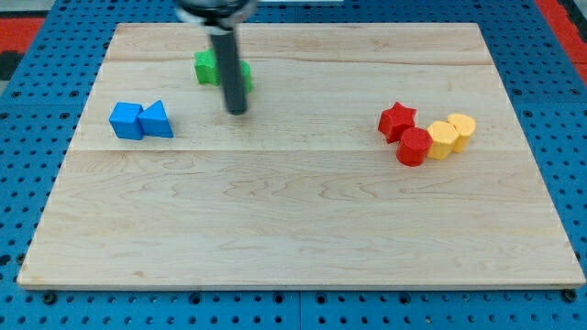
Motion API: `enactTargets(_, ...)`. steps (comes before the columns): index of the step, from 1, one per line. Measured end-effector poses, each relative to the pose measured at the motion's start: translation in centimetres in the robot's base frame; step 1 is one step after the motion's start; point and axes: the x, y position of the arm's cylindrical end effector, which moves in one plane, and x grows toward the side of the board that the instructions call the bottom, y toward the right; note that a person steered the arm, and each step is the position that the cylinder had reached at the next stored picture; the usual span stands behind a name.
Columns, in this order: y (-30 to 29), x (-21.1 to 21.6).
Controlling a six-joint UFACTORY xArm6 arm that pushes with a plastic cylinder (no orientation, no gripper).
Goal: Separate the yellow hexagon from yellow heart
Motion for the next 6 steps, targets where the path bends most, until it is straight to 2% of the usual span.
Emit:
enactTargets(1,7.9,-0.8)
enactTargets(2,14.0,1.0)
enactTargets(3,16.5,-0.3)
enactTargets(4,20.1,2.0)
enactTargets(5,22.4,7.8)
enactTargets(6,22.8,9.7)
